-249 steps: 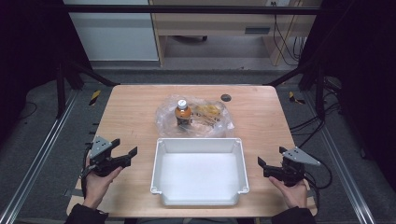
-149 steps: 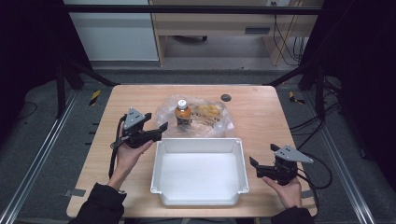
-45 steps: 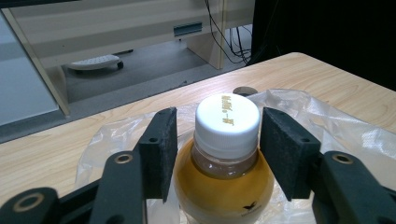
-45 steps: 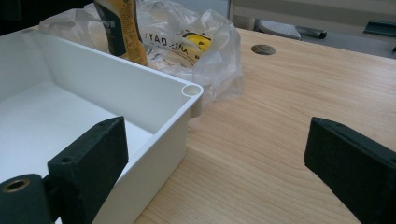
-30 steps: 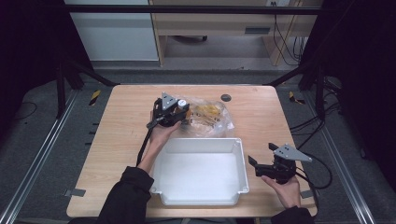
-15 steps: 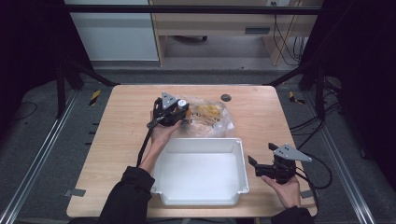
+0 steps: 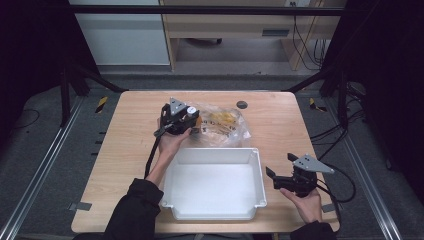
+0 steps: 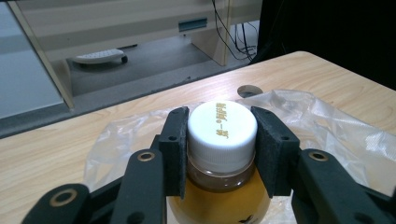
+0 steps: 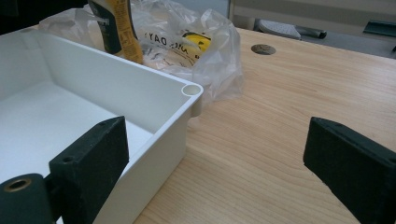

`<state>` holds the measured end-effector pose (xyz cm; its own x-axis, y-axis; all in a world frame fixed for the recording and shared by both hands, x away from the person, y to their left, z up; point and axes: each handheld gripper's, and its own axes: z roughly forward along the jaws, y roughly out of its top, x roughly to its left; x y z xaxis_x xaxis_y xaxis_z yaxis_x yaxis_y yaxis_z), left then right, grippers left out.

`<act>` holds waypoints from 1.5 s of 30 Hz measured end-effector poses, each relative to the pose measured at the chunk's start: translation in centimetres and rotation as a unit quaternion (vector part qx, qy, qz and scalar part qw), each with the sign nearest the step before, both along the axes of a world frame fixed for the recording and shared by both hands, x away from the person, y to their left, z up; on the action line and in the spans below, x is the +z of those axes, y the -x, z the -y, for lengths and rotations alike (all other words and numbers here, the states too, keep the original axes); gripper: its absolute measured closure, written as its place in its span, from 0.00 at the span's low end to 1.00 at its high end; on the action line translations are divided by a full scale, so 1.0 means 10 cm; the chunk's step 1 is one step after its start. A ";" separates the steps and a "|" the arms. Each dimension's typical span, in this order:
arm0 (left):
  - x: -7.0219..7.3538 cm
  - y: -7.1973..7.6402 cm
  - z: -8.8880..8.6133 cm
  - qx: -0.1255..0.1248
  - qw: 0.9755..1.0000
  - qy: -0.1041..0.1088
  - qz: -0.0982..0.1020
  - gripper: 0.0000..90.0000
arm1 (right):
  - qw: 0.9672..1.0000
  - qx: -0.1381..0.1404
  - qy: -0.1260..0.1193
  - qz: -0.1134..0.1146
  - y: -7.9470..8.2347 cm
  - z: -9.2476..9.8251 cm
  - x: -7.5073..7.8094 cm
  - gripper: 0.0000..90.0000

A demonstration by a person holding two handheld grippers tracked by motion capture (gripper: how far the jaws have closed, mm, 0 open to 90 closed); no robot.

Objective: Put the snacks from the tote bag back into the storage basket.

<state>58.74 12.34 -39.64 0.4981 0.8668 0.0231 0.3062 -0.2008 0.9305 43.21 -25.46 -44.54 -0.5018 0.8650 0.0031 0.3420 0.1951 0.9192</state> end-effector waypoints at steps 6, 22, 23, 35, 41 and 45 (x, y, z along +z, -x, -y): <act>0.13 0.03 -0.09 0.005 1.000 0.014 0.008 0.66 | 1.000 0.000 0.000 0.000 0.00 0.00 0.00 0.08; 0.44 0.14 -0.15 0.006 0.999 0.027 0.031 0.66 | 1.000 -0.001 -0.003 0.002 0.00 0.01 0.01 0.08; 0.46 0.14 -0.15 0.005 0.999 0.027 0.033 0.66 | 1.000 -0.002 -0.002 0.002 0.00 0.01 0.01 0.08; 0.72 0.26 -0.15 0.003 0.998 0.034 0.053 0.66 | 1.000 -0.002 -0.002 0.004 0.01 0.01 0.01 0.08; 0.82 0.32 -0.17 -0.003 0.997 0.041 0.062 0.66 | 1.000 -0.002 -0.003 0.004 0.01 0.01 0.02 0.08; 0.89 0.36 -0.19 -0.002 0.997 0.041 0.065 0.66 | 1.000 -0.002 -0.004 0.003 0.01 0.01 0.02 0.08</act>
<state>55.15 14.22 -30.73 0.4996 0.8661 0.0165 0.1818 -0.1234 0.9756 43.09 -25.59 -44.38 -0.4977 0.8673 0.0063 0.3369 0.1866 0.9228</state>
